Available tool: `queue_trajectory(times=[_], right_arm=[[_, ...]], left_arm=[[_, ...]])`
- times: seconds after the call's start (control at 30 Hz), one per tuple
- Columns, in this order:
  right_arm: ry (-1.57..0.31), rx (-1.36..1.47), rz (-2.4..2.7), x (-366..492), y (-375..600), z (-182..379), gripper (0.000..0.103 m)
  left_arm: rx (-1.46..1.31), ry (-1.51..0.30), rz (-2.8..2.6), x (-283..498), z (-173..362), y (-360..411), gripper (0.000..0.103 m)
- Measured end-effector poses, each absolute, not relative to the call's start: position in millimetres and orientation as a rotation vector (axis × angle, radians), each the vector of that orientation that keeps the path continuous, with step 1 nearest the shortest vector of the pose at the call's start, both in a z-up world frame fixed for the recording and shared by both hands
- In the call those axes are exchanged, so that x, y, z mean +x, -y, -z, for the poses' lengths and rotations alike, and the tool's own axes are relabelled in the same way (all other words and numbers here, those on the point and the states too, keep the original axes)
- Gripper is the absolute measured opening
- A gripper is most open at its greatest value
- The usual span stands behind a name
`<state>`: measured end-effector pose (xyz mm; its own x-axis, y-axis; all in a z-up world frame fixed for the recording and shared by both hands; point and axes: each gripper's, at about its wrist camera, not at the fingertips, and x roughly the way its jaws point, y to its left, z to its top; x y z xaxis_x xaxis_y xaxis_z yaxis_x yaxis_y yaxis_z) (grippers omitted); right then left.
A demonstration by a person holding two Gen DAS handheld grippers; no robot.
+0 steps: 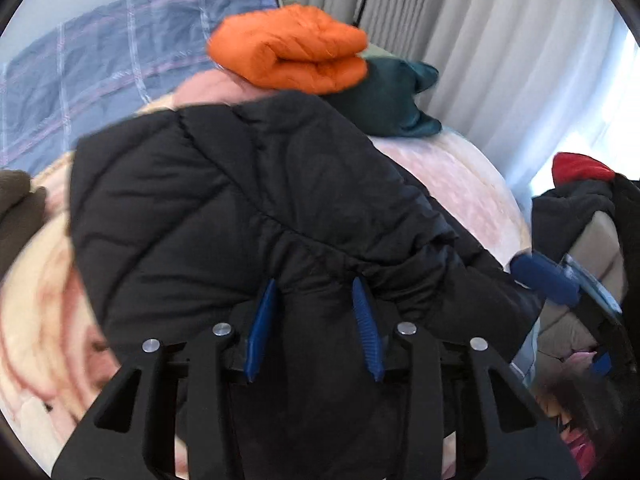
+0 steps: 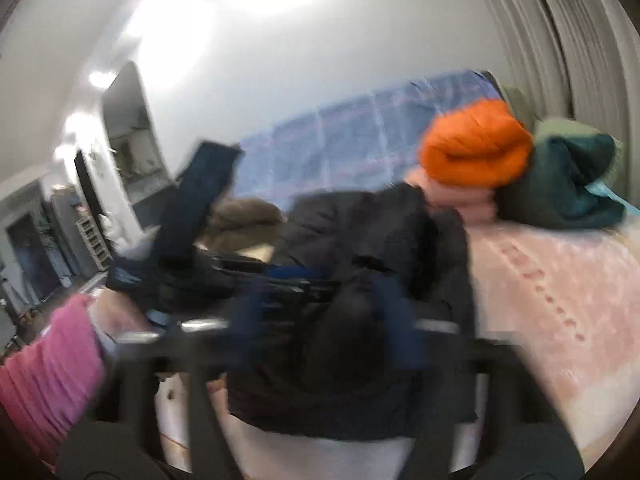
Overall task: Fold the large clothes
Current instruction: 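Grasp the folded jacket bundle with both tools and press it flat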
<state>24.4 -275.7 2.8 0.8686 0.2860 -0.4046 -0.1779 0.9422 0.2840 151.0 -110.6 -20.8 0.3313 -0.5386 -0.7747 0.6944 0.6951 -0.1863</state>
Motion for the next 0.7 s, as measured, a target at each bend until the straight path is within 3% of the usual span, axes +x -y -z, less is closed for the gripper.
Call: queue_trajectory(times=[0.03, 0.2, 0.47, 0.7], right_arm=[[-0.503, 0.268, -0.208, 30, 284, 8, 0.004], [-0.656, 0.474, -0.192, 42, 333, 60, 0.003], [-0.726, 0.429, -0.084, 38, 340, 92, 0.001], [-0.762, 0.364, -0.03, 37, 335, 108, 0.001]], left_arm=[[0.19, -0.934, 0.814, 151, 22, 111, 0.04], [0.103, -0.951, 0.854, 156, 22, 100, 0.04], [0.057, -0.81, 0.728, 158, -7, 66, 0.04], [0.221, -0.833, 0.635, 176, 48, 98, 0.042]])
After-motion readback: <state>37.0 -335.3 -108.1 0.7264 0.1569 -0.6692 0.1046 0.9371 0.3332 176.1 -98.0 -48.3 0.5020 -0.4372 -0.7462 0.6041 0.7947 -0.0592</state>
